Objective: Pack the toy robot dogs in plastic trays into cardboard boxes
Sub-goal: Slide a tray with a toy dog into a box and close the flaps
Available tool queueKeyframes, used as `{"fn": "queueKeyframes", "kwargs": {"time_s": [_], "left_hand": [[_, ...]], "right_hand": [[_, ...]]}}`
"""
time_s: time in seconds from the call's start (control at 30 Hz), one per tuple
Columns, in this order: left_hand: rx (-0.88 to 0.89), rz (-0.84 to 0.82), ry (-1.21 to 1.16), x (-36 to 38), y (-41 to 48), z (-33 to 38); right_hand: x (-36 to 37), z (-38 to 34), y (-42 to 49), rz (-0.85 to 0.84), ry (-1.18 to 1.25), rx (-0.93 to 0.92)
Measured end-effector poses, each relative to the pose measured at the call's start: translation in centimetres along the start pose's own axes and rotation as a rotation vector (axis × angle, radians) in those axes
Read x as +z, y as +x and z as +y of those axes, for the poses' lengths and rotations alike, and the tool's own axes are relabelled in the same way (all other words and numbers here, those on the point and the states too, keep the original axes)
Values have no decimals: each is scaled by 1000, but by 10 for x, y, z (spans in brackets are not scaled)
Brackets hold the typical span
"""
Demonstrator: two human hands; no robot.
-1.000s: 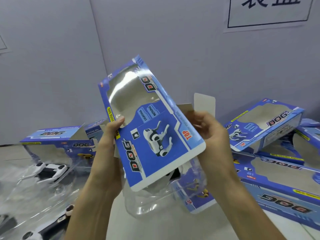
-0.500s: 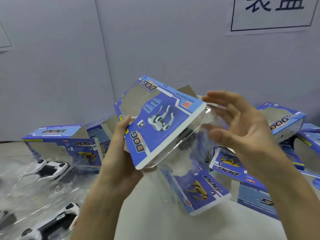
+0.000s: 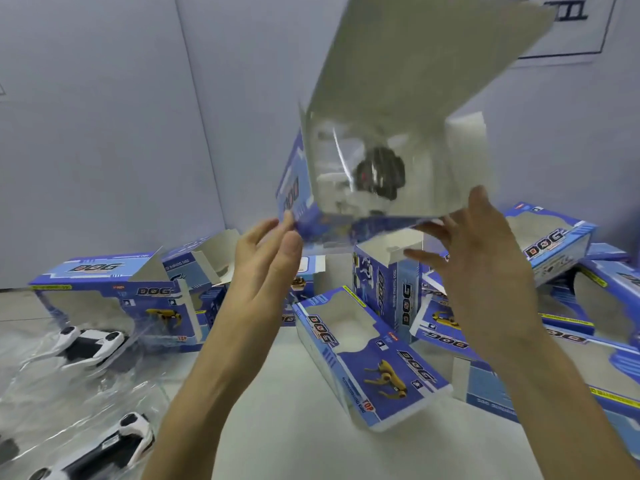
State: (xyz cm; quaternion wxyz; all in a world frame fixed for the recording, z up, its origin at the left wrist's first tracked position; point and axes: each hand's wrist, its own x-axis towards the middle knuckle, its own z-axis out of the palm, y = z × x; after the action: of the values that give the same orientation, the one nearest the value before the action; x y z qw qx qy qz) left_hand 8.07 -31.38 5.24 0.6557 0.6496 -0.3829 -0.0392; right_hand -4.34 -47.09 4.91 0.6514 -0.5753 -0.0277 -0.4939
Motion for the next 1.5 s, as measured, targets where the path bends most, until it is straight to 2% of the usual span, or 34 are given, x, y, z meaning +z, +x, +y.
{"fn": "queueKeyframes", "kwargs": {"time_s": [0.07, 0.13, 0.23, 0.4, 0.63, 0.8, 0.9, 1.07, 1.3, 1.4, 1.5], "left_hand": [[174, -88, -34, -4, -6, -3], [265, -129, -15, -4, -11, -5], [220, -68, 1, -2, -12, -7], [147, 55, -51, -16, -7, -16], [212, 15, -124, -24, -8, -19], [250, -16, -104, -29, -17, -7], [277, -23, -94, -34, -38, -4], [227, -108, 30, -61, -78, -2], [191, -290, 268, -82, -140, 3], [196, -372, 309, -76, -170, 1], [241, -377, 309, -68, -192, 6]], "right_hand": [[1, -4, 0, -108, -93, -53], [3, 0, 0, -147, -217, -94], [6, 8, -3, -137, -226, -97], [5, 15, -7, -200, -273, 13], [12, 23, -12, -228, -299, 52], [26, 19, -19, -199, -303, -7], [32, 7, -27, -256, -320, -14], [33, -13, -50, -349, -480, -102], [11, -30, -136, -425, -645, -154], [1, -33, -176, -395, -658, -96], [-4, -42, -203, -328, -667, -82]]}}
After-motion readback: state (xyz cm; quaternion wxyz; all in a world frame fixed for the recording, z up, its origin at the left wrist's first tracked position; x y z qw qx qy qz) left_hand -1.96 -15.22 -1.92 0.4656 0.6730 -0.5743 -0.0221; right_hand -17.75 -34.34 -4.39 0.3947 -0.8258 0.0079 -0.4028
